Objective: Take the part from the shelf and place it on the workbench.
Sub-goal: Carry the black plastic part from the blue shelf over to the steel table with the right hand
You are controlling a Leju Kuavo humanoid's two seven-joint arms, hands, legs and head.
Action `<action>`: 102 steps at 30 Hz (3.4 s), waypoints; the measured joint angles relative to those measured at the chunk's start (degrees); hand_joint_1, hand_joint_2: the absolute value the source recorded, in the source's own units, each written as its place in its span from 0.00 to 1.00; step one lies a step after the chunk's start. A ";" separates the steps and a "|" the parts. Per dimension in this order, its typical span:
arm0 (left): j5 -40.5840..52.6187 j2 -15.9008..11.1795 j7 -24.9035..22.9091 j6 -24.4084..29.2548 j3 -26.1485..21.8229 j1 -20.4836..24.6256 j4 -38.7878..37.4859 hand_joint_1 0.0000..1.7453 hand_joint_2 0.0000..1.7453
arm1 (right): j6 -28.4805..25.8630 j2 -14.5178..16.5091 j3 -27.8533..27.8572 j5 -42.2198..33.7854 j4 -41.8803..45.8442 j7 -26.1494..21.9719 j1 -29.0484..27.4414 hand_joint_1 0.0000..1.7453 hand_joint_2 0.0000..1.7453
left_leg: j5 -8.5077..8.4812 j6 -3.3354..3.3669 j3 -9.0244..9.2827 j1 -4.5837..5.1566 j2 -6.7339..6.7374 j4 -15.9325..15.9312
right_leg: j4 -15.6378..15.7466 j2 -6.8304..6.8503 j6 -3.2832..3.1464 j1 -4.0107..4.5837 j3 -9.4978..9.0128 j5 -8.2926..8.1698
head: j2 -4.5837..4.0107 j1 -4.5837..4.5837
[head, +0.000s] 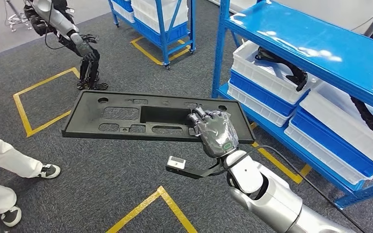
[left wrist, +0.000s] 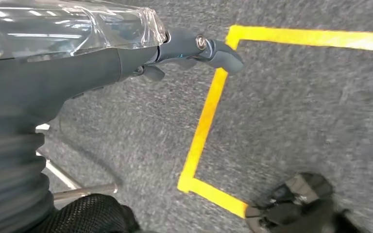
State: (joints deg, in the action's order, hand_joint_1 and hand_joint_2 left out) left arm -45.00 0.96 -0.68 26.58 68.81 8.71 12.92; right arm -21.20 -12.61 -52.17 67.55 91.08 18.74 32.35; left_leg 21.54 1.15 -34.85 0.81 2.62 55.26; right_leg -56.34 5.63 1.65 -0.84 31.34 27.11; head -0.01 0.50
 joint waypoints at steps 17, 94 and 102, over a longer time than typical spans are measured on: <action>0.31 0.09 0.05 -0.01 -0.01 -0.04 0.00 0.00 1.00 | -0.04 -0.21 0.02 -0.28 -0.01 -0.07 0.00 1.00 1.00 | -0.21 0.14 0.10 -1.01 -10.29 -0.24 | 0.11 -8.18 -0.10 -0.47 1.44 -1.76 | 0.01 -0.29; 0.90 -0.28 -0.91 -0.82 0.00 -0.14 -0.04 0.00 1.00 | -0.22 -0.11 0.28 -1.06 0.01 0.27 0.23 1.00 1.00 | 0.84 1.35 0.64 0.08 -0.67 0.17 | -0.87 -0.12 0.52 0.15 1.60 -0.88 | 0.01 -0.10; 1.23 -0.19 -0.95 -0.80 0.02 -0.07 -0.03 0.00 1.00 | -0.20 -0.36 0.42 -1.05 0.04 0.34 0.07 1.00 1.00 | 0.50 2.35 1.53 -0.62 -4.00 -0.35 | -12.96 -4.91 1.07 -0.07 7.49 4.19 | 0.01 -0.33</action>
State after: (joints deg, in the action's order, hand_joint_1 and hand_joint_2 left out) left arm -43.77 0.77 -1.63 25.78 68.82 8.64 12.89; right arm -21.40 -12.97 -51.76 66.50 91.12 19.08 32.42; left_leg 22.04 3.49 -33.31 0.19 -1.38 54.91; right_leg -69.30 0.72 2.72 -0.91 38.83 31.30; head 0.00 0.17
